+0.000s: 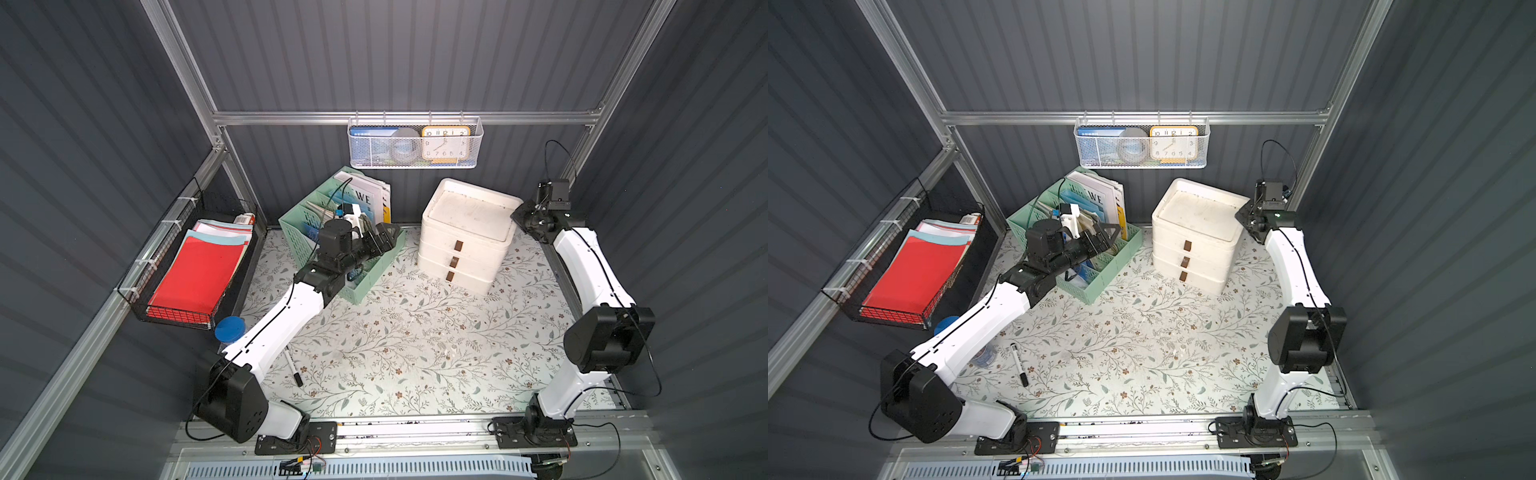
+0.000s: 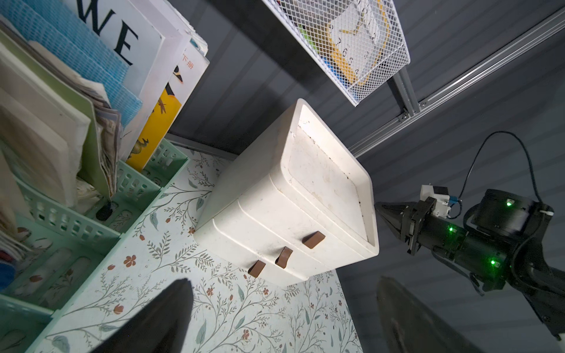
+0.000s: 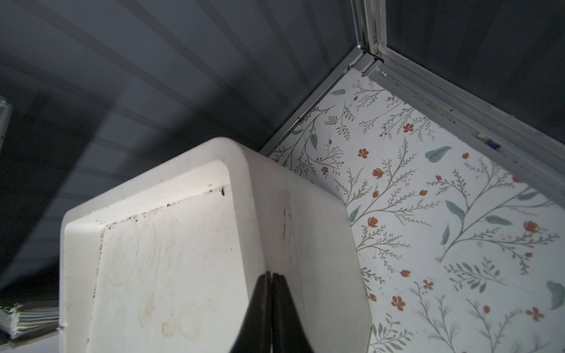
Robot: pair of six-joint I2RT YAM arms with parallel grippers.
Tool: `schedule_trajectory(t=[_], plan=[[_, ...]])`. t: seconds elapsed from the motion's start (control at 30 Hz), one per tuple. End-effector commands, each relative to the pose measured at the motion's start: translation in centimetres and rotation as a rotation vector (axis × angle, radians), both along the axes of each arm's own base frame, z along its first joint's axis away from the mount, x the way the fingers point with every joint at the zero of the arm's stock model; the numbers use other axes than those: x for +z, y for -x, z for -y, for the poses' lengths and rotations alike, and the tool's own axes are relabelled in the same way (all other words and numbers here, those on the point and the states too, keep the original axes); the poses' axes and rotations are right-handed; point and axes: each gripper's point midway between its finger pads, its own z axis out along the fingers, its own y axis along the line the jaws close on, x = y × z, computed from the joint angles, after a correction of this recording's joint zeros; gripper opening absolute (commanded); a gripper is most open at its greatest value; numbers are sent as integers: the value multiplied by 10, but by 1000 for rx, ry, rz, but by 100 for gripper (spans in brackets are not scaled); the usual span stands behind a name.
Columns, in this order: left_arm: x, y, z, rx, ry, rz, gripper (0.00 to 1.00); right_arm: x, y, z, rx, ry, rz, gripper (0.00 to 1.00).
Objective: Take the microphone out of the drawer
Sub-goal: Adjust the storage box at the center of the board.
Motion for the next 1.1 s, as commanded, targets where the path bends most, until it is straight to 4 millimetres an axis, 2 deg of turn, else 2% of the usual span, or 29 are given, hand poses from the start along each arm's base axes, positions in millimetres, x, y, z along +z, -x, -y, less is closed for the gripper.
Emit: schedule_trajectory(t=[0.0, 0.13, 0.17, 0.23, 0.27, 0.37, 0.83, 0.87, 1.07], plan=[[2, 6, 0, -16, -10, 19, 99, -37, 13, -6, 29, 8, -140, 0], [2, 4, 4, -30, -8, 18, 99, -41, 18, -4, 33, 26, -145, 0], [2, 3, 5, -35, -6, 18, 99, -42, 19, -5, 39, 27, -149, 5], [2, 1, 8, -44, -5, 17, 99, -45, 19, -7, 49, 27, -165, 24], [2, 1, 8, -46, -4, 15, 99, -46, 19, -7, 51, 23, -169, 29], [2, 0, 9, -48, -4, 16, 99, -51, 18, -9, 55, 12, -177, 33], [-8, 9, 4, -48, -26, -7, 99, -83, 15, -8, 46, 32, -286, 28], [-8, 10, 4, -48, -26, -9, 99, -84, 16, -8, 46, 32, -294, 27], [-13, 9, 4, -46, -28, -17, 99, -79, 20, -7, 35, 33, -307, 3]])
